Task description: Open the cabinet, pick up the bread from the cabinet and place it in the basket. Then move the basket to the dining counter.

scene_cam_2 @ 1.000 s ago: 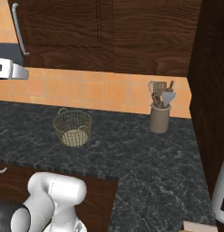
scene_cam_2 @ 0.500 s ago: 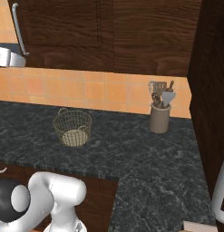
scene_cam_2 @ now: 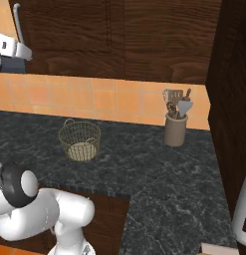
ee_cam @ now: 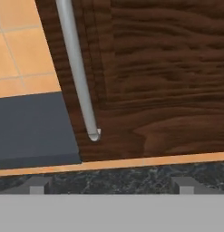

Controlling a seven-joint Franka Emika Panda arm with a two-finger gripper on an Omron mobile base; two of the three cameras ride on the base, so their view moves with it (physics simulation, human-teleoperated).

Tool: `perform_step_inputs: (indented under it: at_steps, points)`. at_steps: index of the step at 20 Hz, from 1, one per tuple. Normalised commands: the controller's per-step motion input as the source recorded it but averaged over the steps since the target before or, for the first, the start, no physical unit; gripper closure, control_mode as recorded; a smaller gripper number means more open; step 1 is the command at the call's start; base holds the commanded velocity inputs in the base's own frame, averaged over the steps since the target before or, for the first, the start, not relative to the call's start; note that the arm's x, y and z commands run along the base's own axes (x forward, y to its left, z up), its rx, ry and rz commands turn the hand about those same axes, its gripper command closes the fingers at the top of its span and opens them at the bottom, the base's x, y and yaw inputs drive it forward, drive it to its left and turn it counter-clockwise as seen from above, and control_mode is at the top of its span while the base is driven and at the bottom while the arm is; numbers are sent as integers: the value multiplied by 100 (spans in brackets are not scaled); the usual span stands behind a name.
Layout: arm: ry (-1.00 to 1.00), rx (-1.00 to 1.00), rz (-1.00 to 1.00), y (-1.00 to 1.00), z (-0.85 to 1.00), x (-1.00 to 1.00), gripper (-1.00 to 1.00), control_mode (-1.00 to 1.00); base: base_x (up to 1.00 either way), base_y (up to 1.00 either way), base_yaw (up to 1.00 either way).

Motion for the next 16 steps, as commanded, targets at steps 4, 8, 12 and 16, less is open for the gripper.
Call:
perform_step_inputs:
  at_steps: [4, 8, 12, 16]
  points:
    - [2, 0, 0, 22, 35, 49, -100, -100, 0, 0, 0]
    - [-8, 0, 0, 31, 0, 16, -100, -100, 0, 0, 0]
    - [-11, 0, 0, 14, -1, 26, -100, -100, 0, 0, 0]
    - [-4, 0, 0, 0, 0, 42, -100, -100, 0, 0, 0]
